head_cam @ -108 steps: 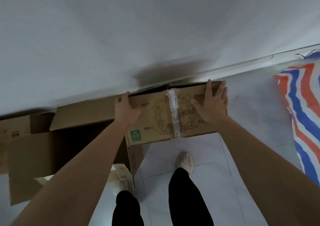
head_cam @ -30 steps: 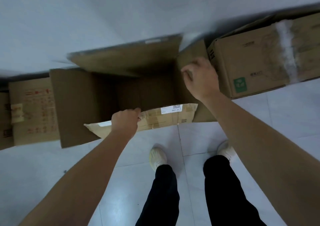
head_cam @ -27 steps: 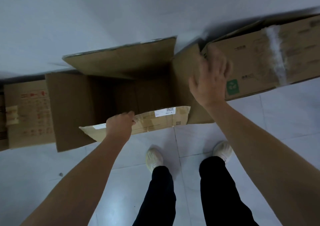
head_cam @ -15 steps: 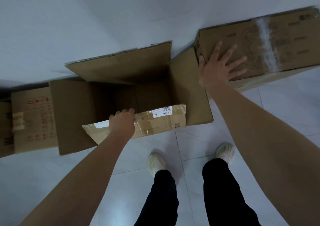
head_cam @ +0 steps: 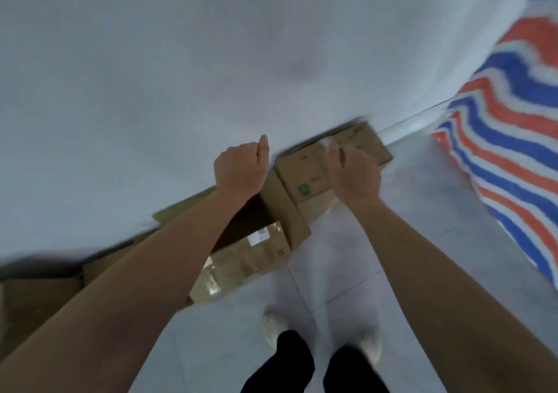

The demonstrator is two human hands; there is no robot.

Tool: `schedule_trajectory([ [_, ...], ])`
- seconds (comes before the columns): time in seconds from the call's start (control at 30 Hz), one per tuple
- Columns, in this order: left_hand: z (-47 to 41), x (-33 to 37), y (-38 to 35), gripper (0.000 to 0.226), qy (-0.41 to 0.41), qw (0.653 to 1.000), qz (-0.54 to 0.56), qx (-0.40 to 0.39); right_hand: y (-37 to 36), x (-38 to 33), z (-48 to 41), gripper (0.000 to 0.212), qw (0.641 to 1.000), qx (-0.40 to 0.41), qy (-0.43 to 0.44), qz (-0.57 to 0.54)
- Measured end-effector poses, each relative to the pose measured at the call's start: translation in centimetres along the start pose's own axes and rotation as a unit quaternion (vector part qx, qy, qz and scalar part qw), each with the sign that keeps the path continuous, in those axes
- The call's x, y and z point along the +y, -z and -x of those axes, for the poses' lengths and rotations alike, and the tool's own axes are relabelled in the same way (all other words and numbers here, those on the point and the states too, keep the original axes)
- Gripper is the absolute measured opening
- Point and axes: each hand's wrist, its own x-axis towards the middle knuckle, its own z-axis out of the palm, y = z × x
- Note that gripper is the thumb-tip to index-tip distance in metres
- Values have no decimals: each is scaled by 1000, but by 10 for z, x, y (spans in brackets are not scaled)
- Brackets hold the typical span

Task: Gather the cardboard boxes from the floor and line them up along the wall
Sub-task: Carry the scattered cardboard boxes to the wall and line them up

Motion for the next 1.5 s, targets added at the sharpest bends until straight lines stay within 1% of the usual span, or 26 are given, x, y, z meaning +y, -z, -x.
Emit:
schedule_trajectory([
  [0.1, 6, 75, 66, 67, -49, 998, 29, 31, 94, -13, 34, 49, 999, 54, -6, -4],
  [0.17, 16, 110, 92, 69, -74, 995, 45, 49, 138, -16, 56, 49, 997, 78, -14, 3],
  [0.27, 50, 164, 122, 69, -133, 987, 65, 68, 199, -4, 105, 53, 992, 120, -32, 19],
  [0.33, 89, 203, 134, 69, -167, 980, 82, 74, 242, 14, 154, 53, 985, 161, -54, 40],
  [0.4, 147, 246, 142, 67, -216, 967, 110, 83, 281, 41, 220, 51, 972, 206, -90, 66],
  [0.47, 217, 290, 145, 63, -261, 953, 137, 74, 317, 73, 299, 48, 957, 242, -134, 83],
  [0.5, 252, 311, 146, 61, -282, 945, 157, 56, 333, 87, 338, 48, 952, 251, -157, 82],
  [0.57, 342, 359, 143, 57, -356, 912, 204, 6, 370, 122, 434, 49, 931, 280, -223, 69],
  [0.6, 370, 373, 142, 56, -385, 895, 223, -8, 379, 131, 464, 50, 922, 289, -246, 72],
  [0.63, 430, 400, 142, 53, -426, 870, 247, -32, 398, 150, 526, 51, 900, 311, -293, 80],
  [0.67, 464, 414, 140, 51, -451, 856, 248, -42, 408, 161, 561, 52, 887, 323, -321, 75],
  [0.7, 520, 437, 142, 53, -480, 839, 246, -72, 424, 177, 616, 52, 861, 345, -367, 68],
  [0.77, 607, 469, 141, 54, -528, 804, 250, -112, 446, 202, 704, 52, 819, 376, -430, 60],
  [0.9, 760, 524, 130, 56, -628, 706, 285, -164, 476, 250, 856, 50, 730, 429, -530, 47],
  [0.97, 825, 550, 122, 61, -655, 677, 284, -179, 485, 272, 916, 49, 693, 451, -560, 52],
  [1.03, 902, 578, 111, 63, -679, 638, 297, -209, 496, 300, 982, 48, 649, 464, -601, 59],
  [1.13, 1008, 617, 108, 62, -704, 598, 288, -254, 518, 333, 1064, 48, 599, 470, -643, 85],
  [1.17, 1052, 631, 110, 62, -716, 574, 292, -271, 529, 345, 1097, 48, 577, 473, -661, 88],
  [1.23, 1118, 651, 112, 60, -737, 533, 294, -293, 546, 358, 1150, 48, 544, 474, -686, 93],
  [1.33, 1218, 675, 122, 49, -757, 468, 326, -320, 568, 373, 1233, 49, 481, 491, -719, 108],
  [1.37, 1249, 680, 124, 48, -762, 452, 324, -331, 572, 377, 1259, 50, 460, 498, -727, 109],
  [1.43, 1313, 684, 129, 51, -779, 422, 304, -351, 576, 387, 1314, 50, 418, 509, -745, 109],
  [1.5, 1367, 687, 123, 56, -791, 402, 284, -365, 574, 402, 1362, 50, 392, 514, -755, 109],
])
